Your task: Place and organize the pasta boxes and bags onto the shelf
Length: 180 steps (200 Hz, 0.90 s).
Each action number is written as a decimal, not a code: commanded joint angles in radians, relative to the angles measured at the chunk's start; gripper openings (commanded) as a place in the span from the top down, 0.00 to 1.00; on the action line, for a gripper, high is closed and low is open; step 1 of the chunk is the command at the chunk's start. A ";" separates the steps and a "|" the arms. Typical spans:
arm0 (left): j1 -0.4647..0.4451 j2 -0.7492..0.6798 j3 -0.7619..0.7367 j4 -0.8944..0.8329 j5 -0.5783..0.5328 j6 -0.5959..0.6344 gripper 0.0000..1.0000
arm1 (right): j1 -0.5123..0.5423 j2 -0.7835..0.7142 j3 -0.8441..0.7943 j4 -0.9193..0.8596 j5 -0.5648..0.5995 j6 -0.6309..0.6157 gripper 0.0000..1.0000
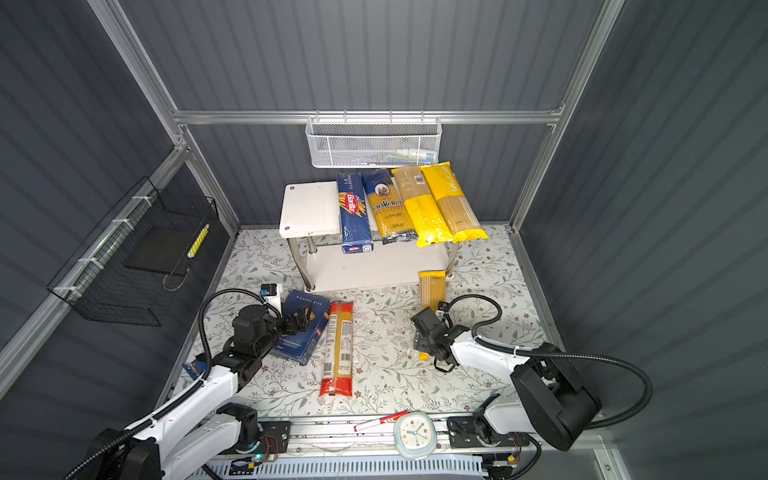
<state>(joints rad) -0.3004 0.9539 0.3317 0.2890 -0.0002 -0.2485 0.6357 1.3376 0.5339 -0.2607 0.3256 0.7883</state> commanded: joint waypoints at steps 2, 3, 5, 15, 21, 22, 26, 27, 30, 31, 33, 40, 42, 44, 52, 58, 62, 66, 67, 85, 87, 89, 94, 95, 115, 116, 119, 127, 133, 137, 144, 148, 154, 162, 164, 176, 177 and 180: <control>-0.002 -0.005 -0.003 0.001 0.010 -0.007 0.00 | 0.002 -0.033 -0.025 0.034 0.014 0.005 0.30; -0.002 -0.005 -0.003 0.001 0.010 -0.006 0.00 | 0.003 -0.034 -0.026 0.035 0.015 0.005 0.31; -0.002 -0.004 -0.003 0.001 0.009 -0.006 0.00 | 0.003 -0.036 -0.027 0.039 0.014 0.005 0.32; -0.002 -0.005 -0.003 0.001 0.009 -0.006 0.00 | 0.002 -0.048 -0.035 0.046 0.014 0.003 0.37; -0.002 -0.004 -0.002 0.000 0.007 -0.006 0.00 | 0.002 -0.053 -0.035 0.047 0.016 0.002 0.39; -0.002 -0.004 -0.002 0.000 0.007 -0.006 0.00 | 0.003 -0.054 -0.036 0.046 0.017 0.002 0.39; -0.002 -0.004 -0.002 -0.001 0.007 -0.006 0.00 | 0.004 -0.059 -0.036 0.046 0.021 0.001 0.40; -0.002 -0.005 -0.002 -0.001 0.008 -0.006 0.00 | 0.004 -0.059 -0.036 0.045 0.022 0.002 0.41; -0.002 -0.004 -0.002 -0.001 0.006 -0.006 0.00 | 0.004 -0.061 -0.037 0.043 0.023 0.002 0.42; -0.002 -0.004 -0.003 -0.001 0.007 -0.007 0.00 | 0.004 -0.062 -0.037 0.044 0.025 0.001 0.42; -0.002 -0.005 -0.002 -0.001 0.008 -0.006 0.00 | 0.004 -0.064 -0.036 0.043 0.025 0.000 0.43; -0.002 -0.006 -0.003 -0.001 0.007 -0.006 0.00 | 0.005 -0.070 -0.035 0.041 0.029 -0.003 0.46; -0.002 -0.006 -0.003 -0.001 0.008 -0.006 0.00 | 0.004 -0.072 -0.035 0.042 0.031 -0.003 0.46; -0.002 -0.006 -0.004 -0.001 0.008 -0.006 0.01 | 0.003 -0.073 -0.035 0.043 0.032 -0.004 0.47; -0.002 -0.006 -0.003 -0.001 0.008 -0.006 0.00 | 0.004 -0.081 -0.035 0.041 0.036 -0.007 0.51; -0.002 -0.006 -0.003 -0.001 0.008 -0.006 0.00 | 0.005 -0.084 -0.034 0.040 0.039 -0.010 0.52; -0.002 -0.006 -0.003 -0.001 0.008 -0.006 0.01 | 0.004 -0.087 -0.033 0.039 0.042 -0.012 0.55; -0.002 -0.005 -0.004 0.000 0.008 -0.007 0.00 | 0.004 -0.090 -0.031 0.040 0.043 -0.015 0.57; -0.002 -0.005 -0.004 0.000 0.008 -0.008 0.00 | 0.004 -0.091 -0.031 0.038 0.043 -0.015 0.57; -0.002 -0.004 -0.003 0.001 0.010 -0.008 0.00 | 0.003 -0.099 -0.029 0.042 0.054 -0.023 0.66; -0.002 -0.004 -0.003 0.001 0.010 -0.008 0.00 | 0.003 -0.102 -0.028 0.042 0.055 -0.024 0.67; -0.002 -0.005 -0.005 0.001 0.010 -0.008 0.00 | 0.004 -0.102 -0.029 0.043 0.057 -0.024 0.67; -0.002 -0.005 -0.003 0.001 0.010 -0.008 0.00 | 0.003 -0.104 -0.026 0.041 0.059 -0.027 0.70; -0.002 -0.006 -0.003 0.001 0.010 -0.008 0.00 | 0.004 -0.105 -0.026 0.041 0.060 -0.028 0.71; -0.002 -0.006 -0.003 0.001 0.009 -0.008 0.00 | 0.003 -0.117 -0.017 0.038 0.072 -0.044 0.80; -0.002 -0.006 -0.003 0.001 0.010 -0.008 0.00 | 0.003 -0.118 -0.015 0.037 0.073 -0.045 0.80; -0.002 -0.006 -0.003 0.001 0.009 -0.008 0.00 | 0.003 -0.119 -0.014 0.036 0.075 -0.048 0.82; -0.002 -0.006 -0.004 -0.001 0.009 -0.008 0.00 | 0.003 -0.126 -0.007 0.032 0.082 -0.056 0.86; -0.002 -0.006 -0.003 -0.001 0.009 -0.007 0.00 | 0.003 -0.130 -0.001 0.028 0.090 -0.061 0.88; -0.002 -0.006 -0.003 -0.001 0.009 -0.007 0.00 | 0.002 -0.134 0.002 0.024 0.093 -0.064 0.88; -0.002 -0.007 -0.003 -0.001 0.010 -0.006 0.00 | 0.003 -0.143 0.006 0.020 0.100 -0.071 0.90; -0.002 -0.007 -0.003 -0.001 0.010 -0.006 0.00 | 0.002 -0.147 0.009 0.019 0.103 -0.075 0.91; -0.002 -0.007 -0.004 -0.001 0.010 -0.007 0.00 | 0.002 -0.156 0.012 0.017 0.109 -0.081 0.91; -0.002 -0.009 -0.003 -0.001 0.009 -0.006 0.00 | 0.002 -0.165 0.017 0.017 0.115 -0.090 0.92; -0.002 -0.009 -0.003 -0.001 0.009 -0.006 0.00 | 0.003 -0.167 0.019 0.015 0.118 -0.091 0.92; -0.002 -0.008 -0.003 -0.001 0.008 -0.006 0.00 | 0.001 -0.184 0.027 0.012 0.123 -0.099 0.93; -0.002 -0.009 -0.003 -0.001 0.008 -0.006 0.00 | 0.002 -0.186 0.026 0.011 0.123 -0.100 0.93; -0.002 -0.009 -0.003 -0.001 0.008 -0.006 0.00 | 0.001 -0.189 0.029 0.012 0.125 -0.102 0.94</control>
<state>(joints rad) -0.3004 0.9539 0.3317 0.2890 -0.0002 -0.2485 0.6430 1.1984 0.5034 -0.2901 0.3431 0.7017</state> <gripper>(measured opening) 0.996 0.338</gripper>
